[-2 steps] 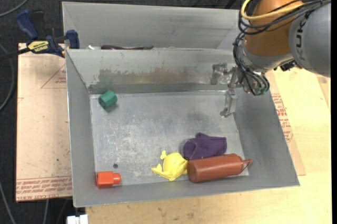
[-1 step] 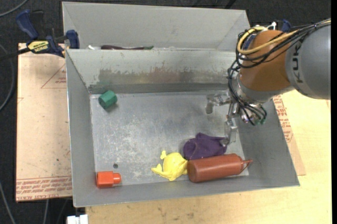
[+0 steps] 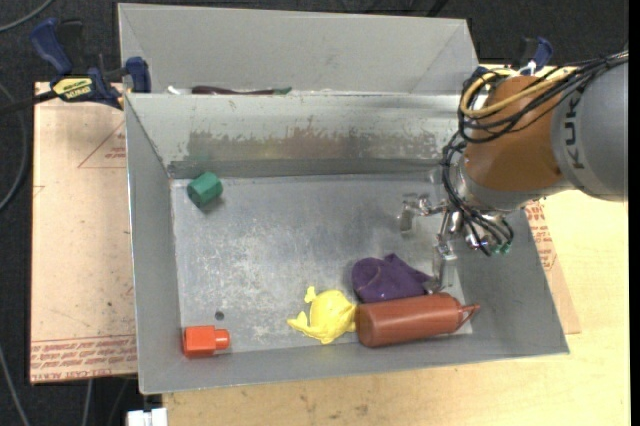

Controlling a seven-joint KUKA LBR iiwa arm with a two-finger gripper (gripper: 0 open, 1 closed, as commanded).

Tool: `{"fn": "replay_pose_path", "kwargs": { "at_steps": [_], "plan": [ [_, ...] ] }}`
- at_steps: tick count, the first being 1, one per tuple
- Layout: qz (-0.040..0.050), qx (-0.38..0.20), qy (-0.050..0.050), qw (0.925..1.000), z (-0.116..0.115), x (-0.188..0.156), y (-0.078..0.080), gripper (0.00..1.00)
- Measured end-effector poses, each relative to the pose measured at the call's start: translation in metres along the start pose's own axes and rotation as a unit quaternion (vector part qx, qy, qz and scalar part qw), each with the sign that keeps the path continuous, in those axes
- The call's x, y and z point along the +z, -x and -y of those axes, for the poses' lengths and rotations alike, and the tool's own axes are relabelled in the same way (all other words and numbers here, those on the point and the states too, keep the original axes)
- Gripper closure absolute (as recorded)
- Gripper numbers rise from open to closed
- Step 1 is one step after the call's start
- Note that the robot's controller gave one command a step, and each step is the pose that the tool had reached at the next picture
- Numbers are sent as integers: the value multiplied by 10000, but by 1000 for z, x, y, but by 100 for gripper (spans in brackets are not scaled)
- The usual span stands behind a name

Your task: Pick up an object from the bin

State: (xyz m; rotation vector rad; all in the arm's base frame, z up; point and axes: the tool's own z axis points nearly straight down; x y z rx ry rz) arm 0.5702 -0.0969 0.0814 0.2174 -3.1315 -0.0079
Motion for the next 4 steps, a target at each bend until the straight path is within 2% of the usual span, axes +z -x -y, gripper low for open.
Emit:
{"fn": "replay_pose_path", "kwargs": {
  "at_steps": [1, 2, 3, 4],
  "plan": [
    [67, 78, -45, 9999, -18, -25, -22, 0],
    [38, 562, 5, 9984, -29, 1, 74, 100],
    [17, 558, 2, 9984, -29, 1, 72, 0],
    [17, 557, 2, 9984, -29, 1, 72, 0]
  ]
}}
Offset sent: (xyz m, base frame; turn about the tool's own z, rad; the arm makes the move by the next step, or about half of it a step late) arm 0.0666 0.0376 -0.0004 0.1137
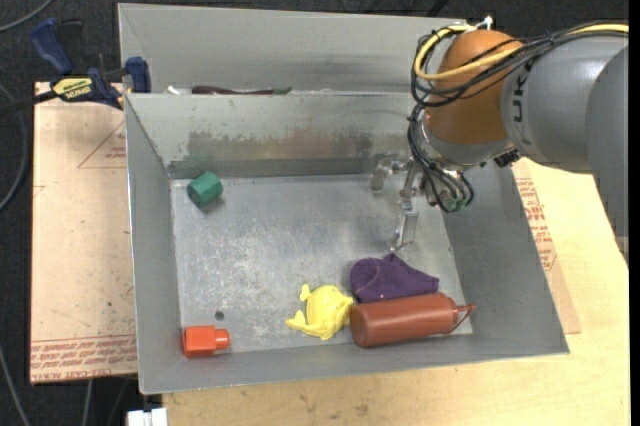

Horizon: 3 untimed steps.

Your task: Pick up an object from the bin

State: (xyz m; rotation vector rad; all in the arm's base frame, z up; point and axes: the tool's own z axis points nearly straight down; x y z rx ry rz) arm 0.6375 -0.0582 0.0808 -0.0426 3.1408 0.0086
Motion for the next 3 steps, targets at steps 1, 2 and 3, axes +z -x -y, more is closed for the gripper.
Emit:
{"fn": "replay_pose_path", "kwargs": {
  "at_steps": [1, 2, 3],
  "plan": [
    [-59, -152, 10, 9999, -3, -37, -24, 0],
    [69, -457, -11, 9989, -16, -62, -37, 0],
    [14, -870, 2, 9962, -36, -2, -63, 0]
  ]
}}
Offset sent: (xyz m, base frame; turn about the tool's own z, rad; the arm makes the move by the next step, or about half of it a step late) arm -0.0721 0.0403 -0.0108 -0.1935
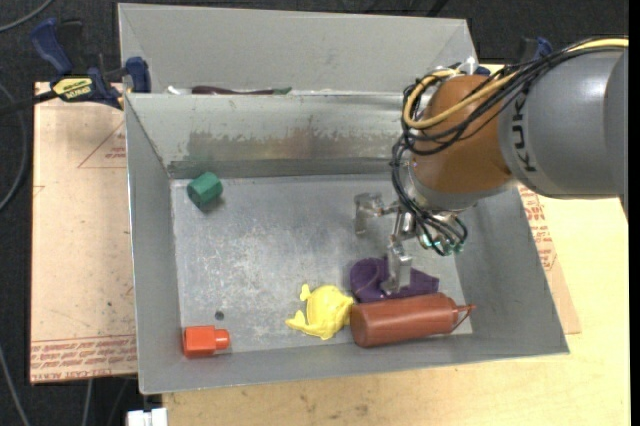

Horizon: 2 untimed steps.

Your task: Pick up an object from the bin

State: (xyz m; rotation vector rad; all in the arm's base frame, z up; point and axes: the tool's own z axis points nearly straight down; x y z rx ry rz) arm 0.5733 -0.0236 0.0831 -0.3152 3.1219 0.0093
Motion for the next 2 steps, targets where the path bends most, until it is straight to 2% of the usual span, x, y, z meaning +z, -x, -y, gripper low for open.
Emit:
{"fn": "replay_pose_path", "kwargs": {
  "at_steps": [1, 2],
  "plan": [
    [-1, -96, 2, 10000, -8, 13, -6, 100],
    [-1, -97, 1, 10000, -8, 13, -6, 100]
  ]
}}
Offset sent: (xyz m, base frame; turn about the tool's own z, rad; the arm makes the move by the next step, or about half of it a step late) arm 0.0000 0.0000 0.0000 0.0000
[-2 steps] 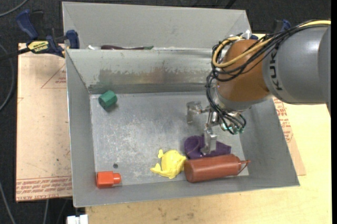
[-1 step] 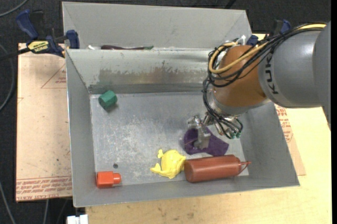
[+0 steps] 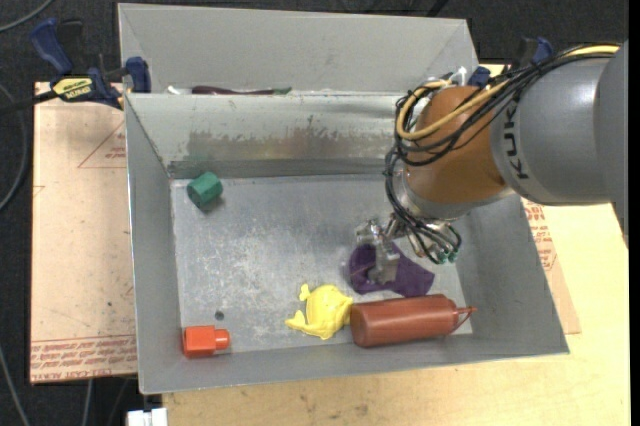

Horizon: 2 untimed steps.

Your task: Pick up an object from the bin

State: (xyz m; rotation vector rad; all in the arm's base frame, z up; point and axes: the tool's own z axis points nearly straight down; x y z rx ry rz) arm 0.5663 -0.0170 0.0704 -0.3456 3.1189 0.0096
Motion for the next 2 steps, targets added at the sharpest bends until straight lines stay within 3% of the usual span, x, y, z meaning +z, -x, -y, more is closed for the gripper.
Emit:
{"fn": "replay_pose_path", "kwargs": {
  "at_steps": [1, 2],
  "plan": [
    [19, -35, 1, 10000, -4, -114, 5, 100],
    [18, -36, 1, 10000, -4, -114, 5, 100]
  ]
}}
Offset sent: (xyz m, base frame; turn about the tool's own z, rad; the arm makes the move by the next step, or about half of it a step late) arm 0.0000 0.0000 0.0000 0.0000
